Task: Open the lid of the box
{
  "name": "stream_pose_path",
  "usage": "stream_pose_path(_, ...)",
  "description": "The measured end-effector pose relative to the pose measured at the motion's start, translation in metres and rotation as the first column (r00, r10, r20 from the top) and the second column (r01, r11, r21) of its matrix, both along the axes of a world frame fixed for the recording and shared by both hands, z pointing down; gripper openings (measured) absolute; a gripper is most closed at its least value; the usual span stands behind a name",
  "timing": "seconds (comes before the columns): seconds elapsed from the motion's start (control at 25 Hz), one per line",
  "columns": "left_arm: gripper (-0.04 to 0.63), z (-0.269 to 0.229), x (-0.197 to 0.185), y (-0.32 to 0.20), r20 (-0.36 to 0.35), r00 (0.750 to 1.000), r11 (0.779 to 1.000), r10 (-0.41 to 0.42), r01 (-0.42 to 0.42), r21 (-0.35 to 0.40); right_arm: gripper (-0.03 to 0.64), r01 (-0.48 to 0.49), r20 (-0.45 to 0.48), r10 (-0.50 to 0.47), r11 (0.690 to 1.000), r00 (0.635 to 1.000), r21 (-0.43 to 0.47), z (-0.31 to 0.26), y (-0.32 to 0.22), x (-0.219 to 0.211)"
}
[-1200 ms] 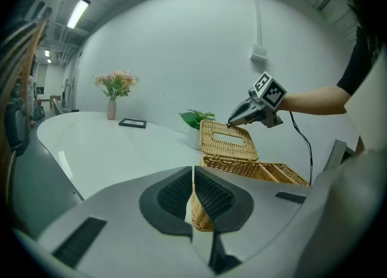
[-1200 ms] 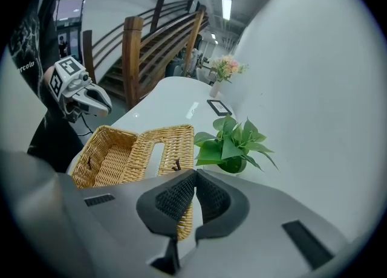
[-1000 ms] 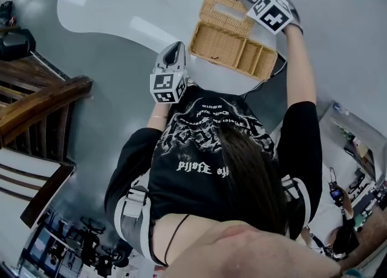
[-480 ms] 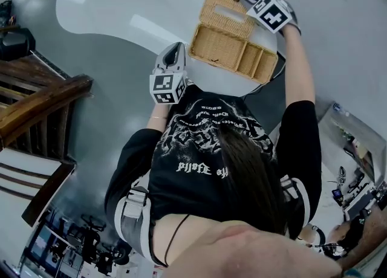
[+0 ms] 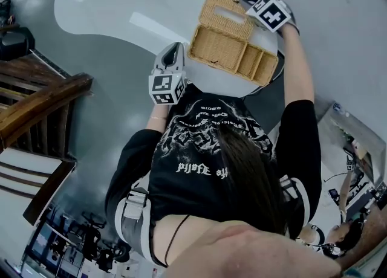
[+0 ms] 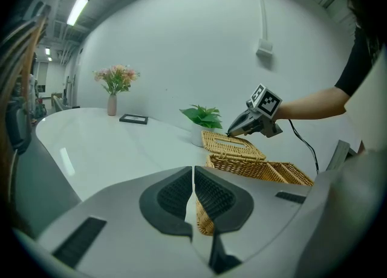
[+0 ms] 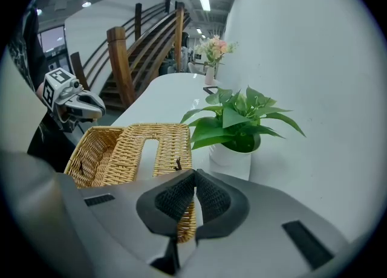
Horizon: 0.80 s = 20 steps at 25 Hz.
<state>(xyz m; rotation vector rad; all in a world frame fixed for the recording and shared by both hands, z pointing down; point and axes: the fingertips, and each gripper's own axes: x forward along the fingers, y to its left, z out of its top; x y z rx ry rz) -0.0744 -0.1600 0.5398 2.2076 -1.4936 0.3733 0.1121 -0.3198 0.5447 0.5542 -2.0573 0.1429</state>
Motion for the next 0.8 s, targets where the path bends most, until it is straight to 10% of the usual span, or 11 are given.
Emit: stream_pose_path(0.8, 0.029, 0.008, -0.010, 0.006, 0.020, 0.999, 0.998, -0.050, 0.051, -0.028, 0.038, -0.086, 0.049, 0.095, 0.985, 0.994, -0.148, 0.043, 0.000, 0.005)
